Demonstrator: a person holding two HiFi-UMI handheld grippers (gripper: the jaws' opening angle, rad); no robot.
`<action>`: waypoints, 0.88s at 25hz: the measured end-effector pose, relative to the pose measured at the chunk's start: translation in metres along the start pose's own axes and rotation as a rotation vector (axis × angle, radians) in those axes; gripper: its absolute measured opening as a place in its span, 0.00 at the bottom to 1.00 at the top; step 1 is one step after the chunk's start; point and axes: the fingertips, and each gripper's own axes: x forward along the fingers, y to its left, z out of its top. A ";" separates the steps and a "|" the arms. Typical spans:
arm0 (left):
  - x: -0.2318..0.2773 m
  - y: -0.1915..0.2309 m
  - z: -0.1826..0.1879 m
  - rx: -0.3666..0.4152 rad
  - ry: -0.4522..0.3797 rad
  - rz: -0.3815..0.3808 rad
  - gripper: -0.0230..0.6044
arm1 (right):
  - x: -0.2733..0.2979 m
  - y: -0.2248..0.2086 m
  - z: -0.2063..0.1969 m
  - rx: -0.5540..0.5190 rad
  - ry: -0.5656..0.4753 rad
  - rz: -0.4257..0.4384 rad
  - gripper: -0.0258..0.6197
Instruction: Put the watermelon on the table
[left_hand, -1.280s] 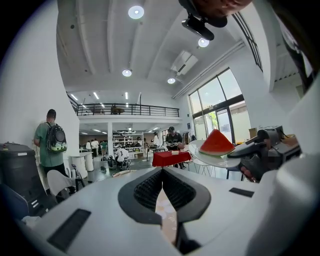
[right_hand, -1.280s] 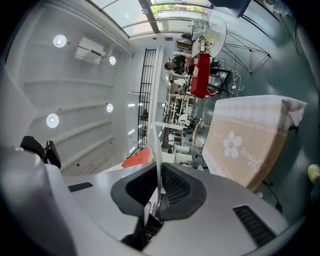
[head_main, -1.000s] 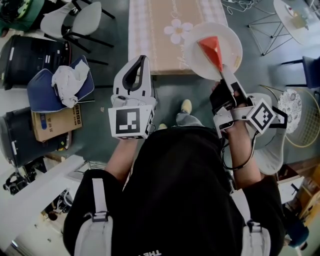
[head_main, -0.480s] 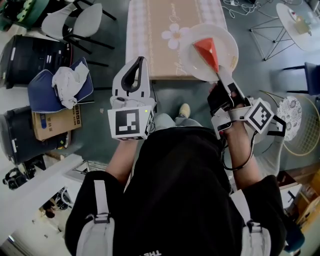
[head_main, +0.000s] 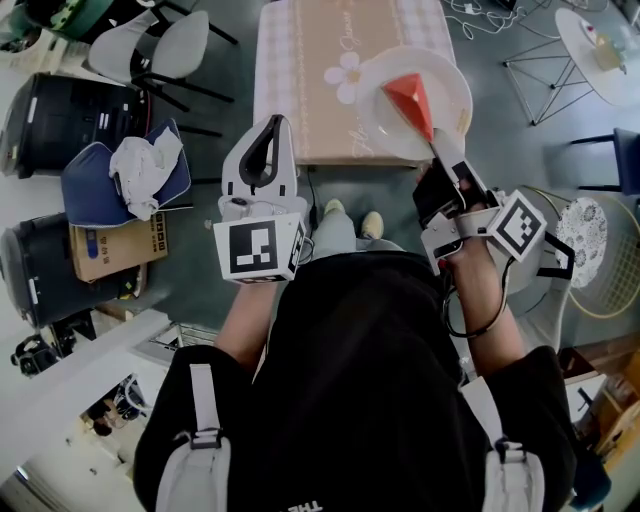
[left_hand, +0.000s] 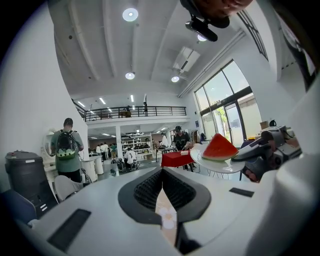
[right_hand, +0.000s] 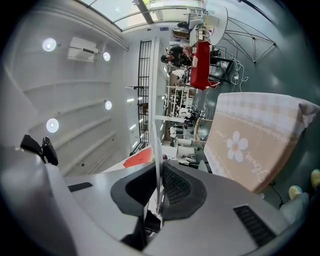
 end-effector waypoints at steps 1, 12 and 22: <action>0.000 0.000 0.000 -0.001 -0.001 0.001 0.06 | 0.001 0.000 0.000 0.002 0.000 0.001 0.09; 0.024 0.008 -0.002 -0.009 0.005 -0.014 0.06 | 0.028 -0.009 0.009 0.009 0.007 -0.005 0.09; 0.076 0.029 0.000 -0.015 0.002 -0.042 0.06 | 0.073 -0.018 0.029 0.006 0.003 -0.020 0.09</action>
